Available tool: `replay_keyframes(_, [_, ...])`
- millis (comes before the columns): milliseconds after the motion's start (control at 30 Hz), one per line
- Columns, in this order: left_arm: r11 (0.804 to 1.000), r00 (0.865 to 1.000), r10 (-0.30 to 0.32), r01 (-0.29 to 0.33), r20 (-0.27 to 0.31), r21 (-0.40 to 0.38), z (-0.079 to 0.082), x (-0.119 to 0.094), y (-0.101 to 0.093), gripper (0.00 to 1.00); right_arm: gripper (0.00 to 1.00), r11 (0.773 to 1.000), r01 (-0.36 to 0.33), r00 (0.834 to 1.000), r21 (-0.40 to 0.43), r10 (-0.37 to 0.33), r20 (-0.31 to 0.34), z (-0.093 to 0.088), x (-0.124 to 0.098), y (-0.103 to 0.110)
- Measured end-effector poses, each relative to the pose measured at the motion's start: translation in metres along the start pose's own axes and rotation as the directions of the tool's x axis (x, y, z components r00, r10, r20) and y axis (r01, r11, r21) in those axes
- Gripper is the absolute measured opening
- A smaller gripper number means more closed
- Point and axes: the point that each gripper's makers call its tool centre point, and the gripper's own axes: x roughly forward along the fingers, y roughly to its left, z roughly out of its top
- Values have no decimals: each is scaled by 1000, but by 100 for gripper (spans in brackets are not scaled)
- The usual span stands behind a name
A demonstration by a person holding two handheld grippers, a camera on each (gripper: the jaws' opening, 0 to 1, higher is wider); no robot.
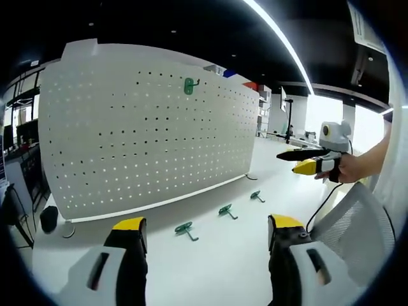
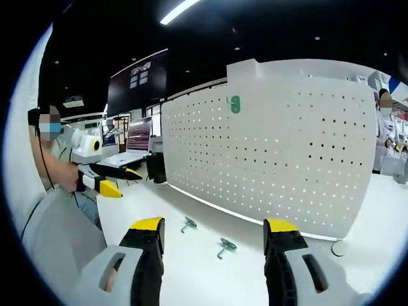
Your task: Insert the hook assembly into the mounting plate slot until the hook locks in place.
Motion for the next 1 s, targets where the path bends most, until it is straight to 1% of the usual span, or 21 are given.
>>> replay_keyframes(133, [1000, 1000, -1, 1, -2, -1, -1, 0, 0, 80, 61, 1000, 4, 1000, 11, -4, -7, -4, -2, -1])
replay_keyframes(200, [1000, 1000, -3, 3, -5, 1, -1, 0, -1, 80, 61, 1000, 14, 1000, 11, -14, 4, -1, -3, -3])
replay_keyframes(333, [1000, 1000, -6, 6, -10, 3, -3, 1, -1, 80, 61, 1000, 19, 1000, 7, -18, -17, -5, -2, -4])
replay_keyframes(533, [1000, 1000, -15, 15, -24, 16, -5, 3, -2, 80, 60, 1000, 23, 1000, 12, -22, -22, -6, -2, -4])
replay_keyframes(567, [999, 999, -19, 20, -37, 25, -7, 5, -1, 80, 60, 1000, 22, 1000, 11, -22, -23, -6, -2, -4])
replay_keyframes(667, [999, 999, -25, 27, -47, 42, -5, 8, 3, 79, 60, 1000, 19, 1000, 11, -18, -24, -7, -2, -3])
replay_keyframes(800, [997, 996, -36, 41, -84, 60, -6, 15, 8, 79, 60, 1000, 17, 999, 11, -17, -30, -8, -1, -3])
replay_keyframes(867, [997, 993, -43, 50, -111, 60, -9, 18, 11, 79, 60, 1000, 18, 999, 13, -17, -36, -9, -1, -2])
replay_keyframes(900, [996, 992, -46, 54, -114, 69, -9, 20, 11, 79, 60, 1000, 18, 999, 15, -18, -37, -10, -1, -3])
replay_keyframes(1000, [993, 987, -67, 79, -147, 83, -11, 26, 12, 79, 60, 999, 22, 999, 25, -21, -44, -12, -1, -4])
